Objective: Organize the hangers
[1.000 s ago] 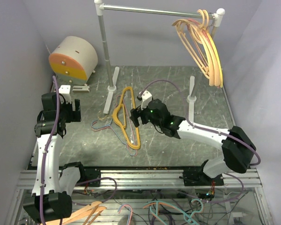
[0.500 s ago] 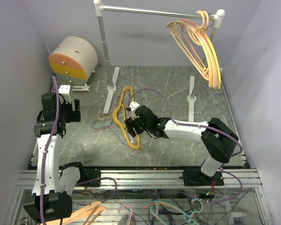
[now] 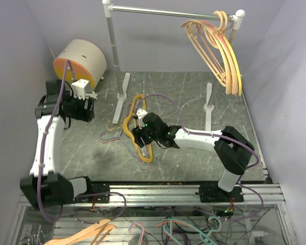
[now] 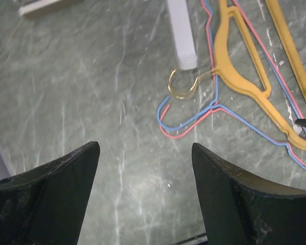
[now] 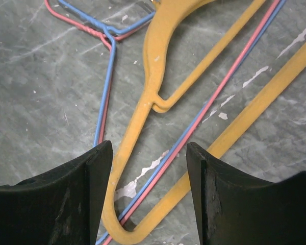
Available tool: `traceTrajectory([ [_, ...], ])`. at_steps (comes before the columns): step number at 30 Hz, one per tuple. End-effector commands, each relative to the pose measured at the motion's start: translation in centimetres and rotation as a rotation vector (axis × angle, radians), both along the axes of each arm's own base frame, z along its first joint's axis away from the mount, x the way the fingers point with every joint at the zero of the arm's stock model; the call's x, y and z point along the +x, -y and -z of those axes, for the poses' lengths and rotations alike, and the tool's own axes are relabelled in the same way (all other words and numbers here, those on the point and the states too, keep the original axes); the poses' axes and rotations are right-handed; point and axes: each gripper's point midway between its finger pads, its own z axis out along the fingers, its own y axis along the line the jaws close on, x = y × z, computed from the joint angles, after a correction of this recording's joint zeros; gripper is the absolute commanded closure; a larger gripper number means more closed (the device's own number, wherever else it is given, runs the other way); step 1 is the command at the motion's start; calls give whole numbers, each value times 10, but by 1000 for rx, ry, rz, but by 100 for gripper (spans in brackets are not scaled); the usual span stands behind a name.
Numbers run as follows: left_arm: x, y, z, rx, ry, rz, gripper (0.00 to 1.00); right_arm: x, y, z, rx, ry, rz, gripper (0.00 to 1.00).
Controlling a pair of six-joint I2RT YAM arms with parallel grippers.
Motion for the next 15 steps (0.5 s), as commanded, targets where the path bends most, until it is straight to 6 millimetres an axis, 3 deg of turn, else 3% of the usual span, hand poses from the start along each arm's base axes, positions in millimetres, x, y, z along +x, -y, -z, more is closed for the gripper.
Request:
traceTrajectory([
  [1,22,34,27,-102,-128,246,13,3,1,-5,-4,29,10,39],
  [2,27,43,35,-148,-155,272,1,2,2,-7,1,31,12,38],
  [5,33,68,59,-271,-232,366,0,-1,11,-17,4,39,29,36],
  [9,31,85,97,-404,-346,431,20,-6,29,-30,10,65,60,34],
  [11,33,90,115,-434,-386,442,22,-7,36,-41,24,85,68,33],
  [15,54,83,136,-387,-348,373,24,-9,41,-47,26,95,67,32],
])
